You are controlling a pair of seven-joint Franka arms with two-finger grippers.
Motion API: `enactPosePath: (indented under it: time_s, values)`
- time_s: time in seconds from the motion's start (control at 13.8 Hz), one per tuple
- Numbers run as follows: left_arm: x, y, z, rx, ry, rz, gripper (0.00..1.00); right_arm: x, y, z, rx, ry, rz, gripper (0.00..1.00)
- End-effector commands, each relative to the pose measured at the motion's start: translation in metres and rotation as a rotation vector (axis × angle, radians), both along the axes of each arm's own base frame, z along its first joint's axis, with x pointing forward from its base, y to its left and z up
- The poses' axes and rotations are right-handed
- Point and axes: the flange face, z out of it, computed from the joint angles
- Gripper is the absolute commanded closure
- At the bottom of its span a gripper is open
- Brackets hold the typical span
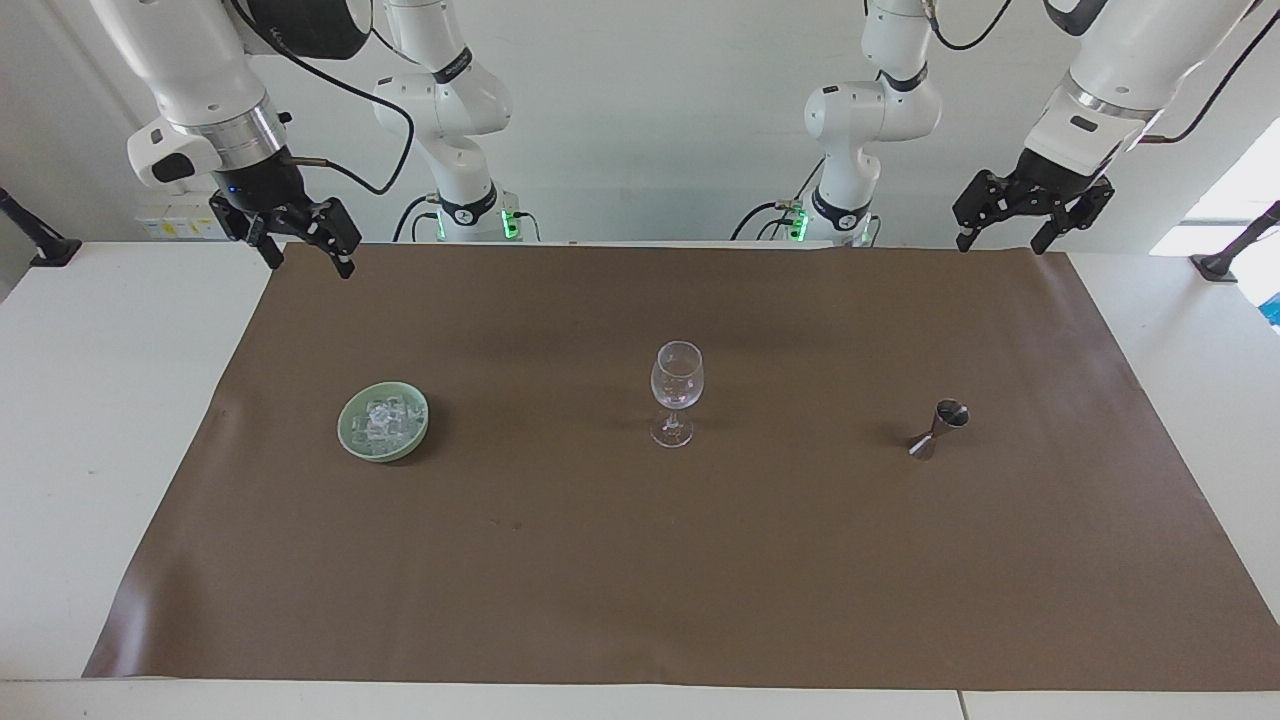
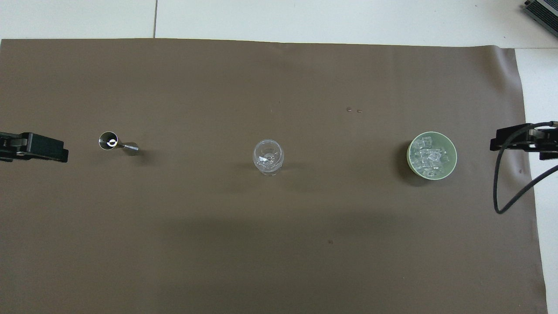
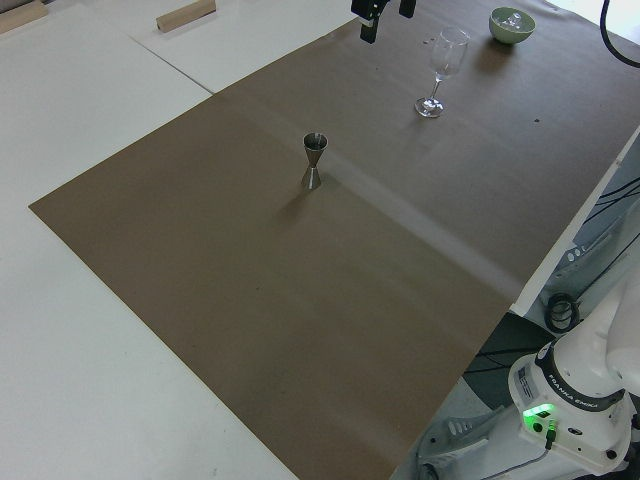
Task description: Pour wine and add ice with both arms
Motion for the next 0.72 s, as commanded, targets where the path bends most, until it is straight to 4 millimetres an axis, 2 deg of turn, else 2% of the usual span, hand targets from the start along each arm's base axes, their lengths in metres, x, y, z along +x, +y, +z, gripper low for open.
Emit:
enactPosePath:
  time_s: [0.0, 0.29, 0.51, 0.65]
  values:
    - [0.001, 0.004, 0.003, 0.010, -0.016, -0.003, 0.00, -0.006, 0.002, 0.000, -0.003, 0.003, -0.012, 0.00]
    - [0.001, 0.004, 0.003, 0.005, -0.018, -0.002, 0.00, -0.006, 0.002, 0.000, -0.003, 0.003, -0.012, 0.00]
    - [0.003, 0.003, 0.014, 0.002, -0.025, -0.004, 0.00, -0.006, 0.002, 0.000, -0.003, 0.003, -0.012, 0.00]
    - [0.003, 0.005, 0.011, 0.005, 0.005, -0.002, 0.00, -0.006, 0.002, 0.000, -0.003, 0.003, -0.012, 0.00]
